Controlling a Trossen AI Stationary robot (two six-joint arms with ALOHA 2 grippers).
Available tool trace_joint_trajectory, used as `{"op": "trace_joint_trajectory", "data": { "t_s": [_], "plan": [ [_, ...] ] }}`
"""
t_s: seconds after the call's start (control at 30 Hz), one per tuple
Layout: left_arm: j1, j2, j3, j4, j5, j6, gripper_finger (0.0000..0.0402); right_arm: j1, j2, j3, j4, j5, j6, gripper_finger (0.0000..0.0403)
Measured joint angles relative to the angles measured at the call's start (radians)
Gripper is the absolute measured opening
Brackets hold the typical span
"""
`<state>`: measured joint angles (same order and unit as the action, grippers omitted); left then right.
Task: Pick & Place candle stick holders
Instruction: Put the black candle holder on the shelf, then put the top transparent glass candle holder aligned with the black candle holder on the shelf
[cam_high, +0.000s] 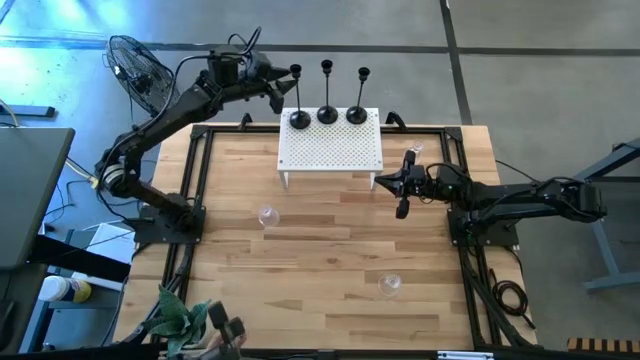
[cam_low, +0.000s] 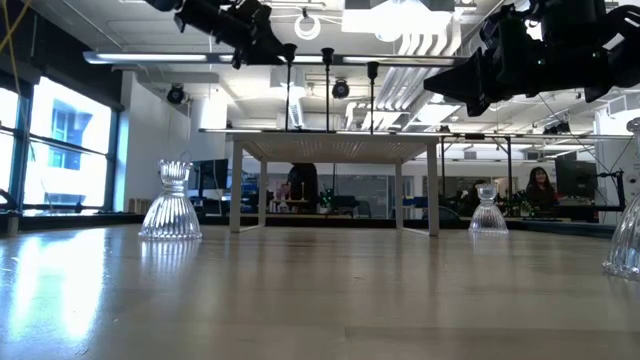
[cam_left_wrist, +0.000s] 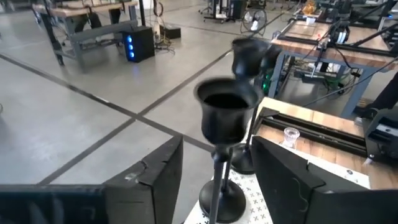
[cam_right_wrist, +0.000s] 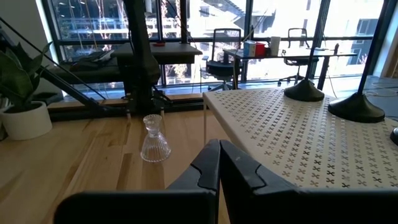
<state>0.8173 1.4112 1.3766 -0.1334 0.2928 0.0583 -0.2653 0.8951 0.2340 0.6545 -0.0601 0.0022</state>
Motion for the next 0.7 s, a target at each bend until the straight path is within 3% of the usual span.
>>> {"op": "trace_joint_trajectory", "data": {
  "t_s": [0.23,0.4,0.57,0.7],
  "plan": [
    [0.000,-0.101,0.000,-0.076,-0.051,0.088,0.0195,0.000,0.000,0.000,-0.002,-0.002,0.000,0.0001],
    [0.000,-0.224,0.000,-0.254,-0.050,0.177,0.0184,0.000,0.000,0.000,-0.006,-0.006,0.000,0.0001],
    [-0.097,-0.318,-0.052,-0.406,-0.018,0.189,0.0103,0.000,-0.012,0.000,0.044,-0.036,0.018,0.0001],
    [-0.239,-0.378,-0.205,-0.330,-0.027,0.198,0.0017,0.000,-0.041,0.000,0.067,-0.052,0.018,0.0001]
  ]
}}
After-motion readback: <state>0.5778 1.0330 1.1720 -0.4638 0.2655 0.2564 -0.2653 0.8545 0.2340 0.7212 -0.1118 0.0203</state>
